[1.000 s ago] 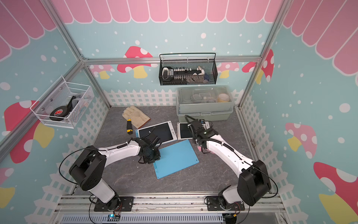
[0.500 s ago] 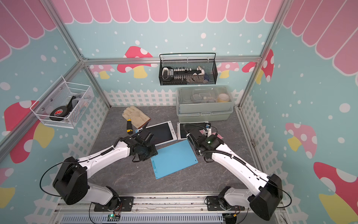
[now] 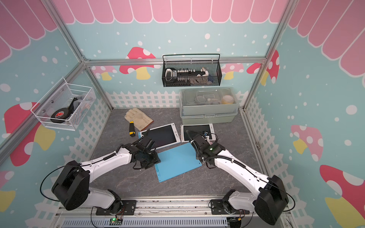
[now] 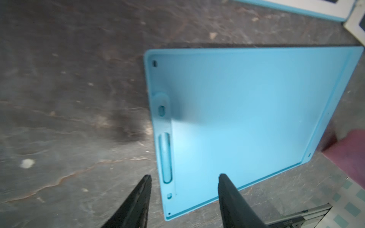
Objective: Wipe the drawing tablet
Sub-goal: Wipe the dirt from the drawing tablet.
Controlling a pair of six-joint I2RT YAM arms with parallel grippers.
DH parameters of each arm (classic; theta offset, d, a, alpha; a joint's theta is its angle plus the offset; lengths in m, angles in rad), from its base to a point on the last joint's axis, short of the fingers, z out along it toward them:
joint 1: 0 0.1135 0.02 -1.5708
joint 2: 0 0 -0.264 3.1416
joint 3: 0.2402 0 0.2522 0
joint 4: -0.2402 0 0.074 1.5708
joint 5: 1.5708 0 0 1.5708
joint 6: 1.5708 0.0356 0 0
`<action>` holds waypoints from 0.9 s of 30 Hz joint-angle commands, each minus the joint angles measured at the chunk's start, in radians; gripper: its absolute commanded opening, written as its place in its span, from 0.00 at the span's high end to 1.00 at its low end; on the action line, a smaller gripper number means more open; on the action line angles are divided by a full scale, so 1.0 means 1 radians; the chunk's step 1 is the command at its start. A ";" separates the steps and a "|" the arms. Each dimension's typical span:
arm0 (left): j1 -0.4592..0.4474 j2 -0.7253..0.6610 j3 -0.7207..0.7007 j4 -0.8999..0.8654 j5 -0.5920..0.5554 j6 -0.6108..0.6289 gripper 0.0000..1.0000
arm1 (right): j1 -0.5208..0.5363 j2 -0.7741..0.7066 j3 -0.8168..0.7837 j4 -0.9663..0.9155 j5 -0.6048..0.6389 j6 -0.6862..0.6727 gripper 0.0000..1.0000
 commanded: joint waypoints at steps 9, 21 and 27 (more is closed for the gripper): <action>-0.074 0.204 0.076 0.030 -0.087 -0.055 0.51 | -0.007 0.377 0.104 0.319 -0.251 -0.042 1.00; -0.074 0.212 0.052 -0.006 -0.118 -0.057 0.53 | -0.237 0.259 -0.010 -0.046 0.035 0.072 1.00; -0.064 0.099 0.150 -0.085 -0.139 -0.029 0.46 | -0.310 0.005 -0.059 -0.129 0.112 0.068 1.00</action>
